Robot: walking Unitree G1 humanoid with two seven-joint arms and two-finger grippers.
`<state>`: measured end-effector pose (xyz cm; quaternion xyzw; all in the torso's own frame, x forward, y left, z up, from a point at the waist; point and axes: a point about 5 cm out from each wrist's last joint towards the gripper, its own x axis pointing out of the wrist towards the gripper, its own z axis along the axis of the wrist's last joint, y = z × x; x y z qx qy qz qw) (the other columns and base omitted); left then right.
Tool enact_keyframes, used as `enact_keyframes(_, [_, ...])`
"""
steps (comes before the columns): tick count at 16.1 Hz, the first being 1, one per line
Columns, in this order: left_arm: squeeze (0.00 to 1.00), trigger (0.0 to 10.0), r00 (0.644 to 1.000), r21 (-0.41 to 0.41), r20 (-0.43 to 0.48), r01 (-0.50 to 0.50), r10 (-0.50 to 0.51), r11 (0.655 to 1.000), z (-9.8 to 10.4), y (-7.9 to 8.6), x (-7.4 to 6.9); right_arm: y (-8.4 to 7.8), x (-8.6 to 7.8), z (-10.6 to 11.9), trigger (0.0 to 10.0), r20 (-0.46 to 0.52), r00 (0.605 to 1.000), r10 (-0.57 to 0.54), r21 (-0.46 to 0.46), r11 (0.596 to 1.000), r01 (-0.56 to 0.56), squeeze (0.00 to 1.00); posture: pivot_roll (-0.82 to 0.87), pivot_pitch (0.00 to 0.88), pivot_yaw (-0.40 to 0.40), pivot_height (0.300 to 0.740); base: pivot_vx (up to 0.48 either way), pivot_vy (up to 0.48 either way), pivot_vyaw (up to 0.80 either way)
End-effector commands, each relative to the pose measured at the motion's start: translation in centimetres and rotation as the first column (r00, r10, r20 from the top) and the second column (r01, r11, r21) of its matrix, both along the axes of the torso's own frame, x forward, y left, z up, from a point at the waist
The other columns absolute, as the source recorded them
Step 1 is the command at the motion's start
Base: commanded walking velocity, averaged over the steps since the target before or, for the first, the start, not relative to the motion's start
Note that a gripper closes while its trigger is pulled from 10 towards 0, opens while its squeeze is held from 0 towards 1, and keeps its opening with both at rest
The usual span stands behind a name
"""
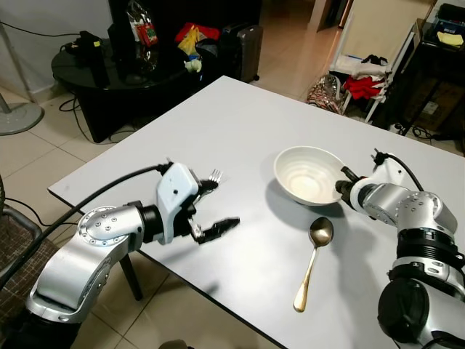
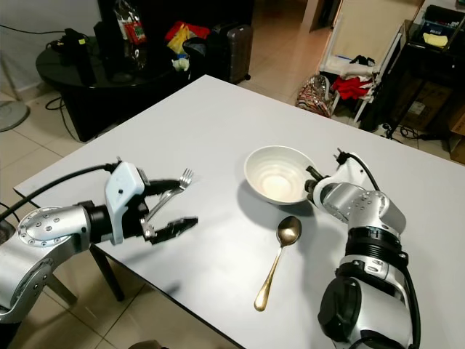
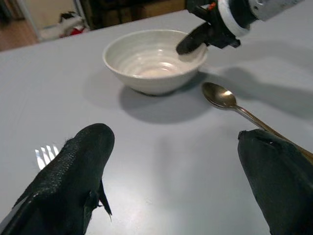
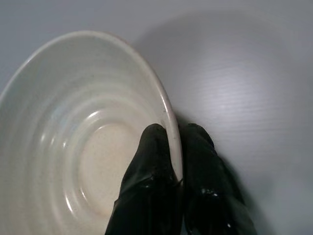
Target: Setting the table
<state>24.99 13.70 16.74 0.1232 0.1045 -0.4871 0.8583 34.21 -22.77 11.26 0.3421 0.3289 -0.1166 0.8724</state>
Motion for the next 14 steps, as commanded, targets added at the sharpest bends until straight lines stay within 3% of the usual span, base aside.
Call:
enact_keyframes(1, [0.00, 10.0, 0.999, -0.008, -0.012, 0.051, -0.051, 0.999, 0.1, -0.6, -0.5, -0.7, 0.0, 0.5, 10.0, 0.010, 0.999, -0.033, -0.002, 0.999, 0.033, 1.00, 0.07, 0.000, -0.076, 0.740, 0.000, 0.000, 0.00])
enact_keyframes(5, [0.00, 10.0, 0.999, -0.030, -0.003, 0.042, -0.043, 0.999, 0.5, -0.7, -0.4, -1.1, -0.5, 0.2, 10.0, 0.010, 0.998, -0.059, 0.002, 0.998, 0.059, 1.00, 0.07, 0.000, -0.069, 0.740, 0.000, 0.000, 0.00])
enact_keyframes(9, [0.00, 10.0, 1.000, -0.065, 0.010, 0.001, -0.001, 0.998, 1.1, -0.1, -0.3, -1.6, -2.0, 3.3, 10.0, 0.089, 0.996, -0.001, -0.065, 0.998, 0.007, 1.00, 0.07, 0.000, -0.062, 0.740, 0.000, 0.000, 0.00])
enact_keyframes(10, [0.00, 10.0, 1.000, -0.071, 0.009, -0.016, 0.016, 0.997, 1.1, 0.1, -0.5, -1.6, -3.0, 4.3, 10.0, 0.109, 0.993, 0.043, -0.128, 0.991, -0.029, 1.00, 0.06, 0.000, -0.055, 0.740, 0.000, 0.000, 0.00])
enact_keyframes(12, [0.00, 10.0, 0.996, -0.082, 0.036, -0.073, 0.077, 0.994, 1.2, 0.5, -0.6, -0.9, -4.7, 6.4, 10.0, 0.239, 0.961, 0.139, -0.270, 0.960, -0.072, 1.00, 0.05, 0.000, -0.045, 0.740, 0.000, 0.000, 0.00])
enact_keyframes(13, [0.00, 10.0, 0.981, -0.090, 0.089, -0.163, 0.171, 0.983, 1.5, 0.9, -0.3, 0.3, -5.9, 8.0, 10.0, 0.361, 0.902, 0.239, -0.397, 0.914, -0.084, 1.00, 0.05, 0.000, -0.035, 0.740, 0.000, 0.000, 0.00])
enact_keyframes(14, [0.00, 10.0, 0.967, -0.095, 0.101, -0.225, 0.235, 0.970, 1.6, 1.2, -0.1, 1.2, -6.6, 8.3, 10.0, 0.372, 0.872, 0.318, -0.462, 0.878, -0.123, 1.00, 0.04, 0.000, -0.025, 0.740, 0.000, 0.000, 0.00])
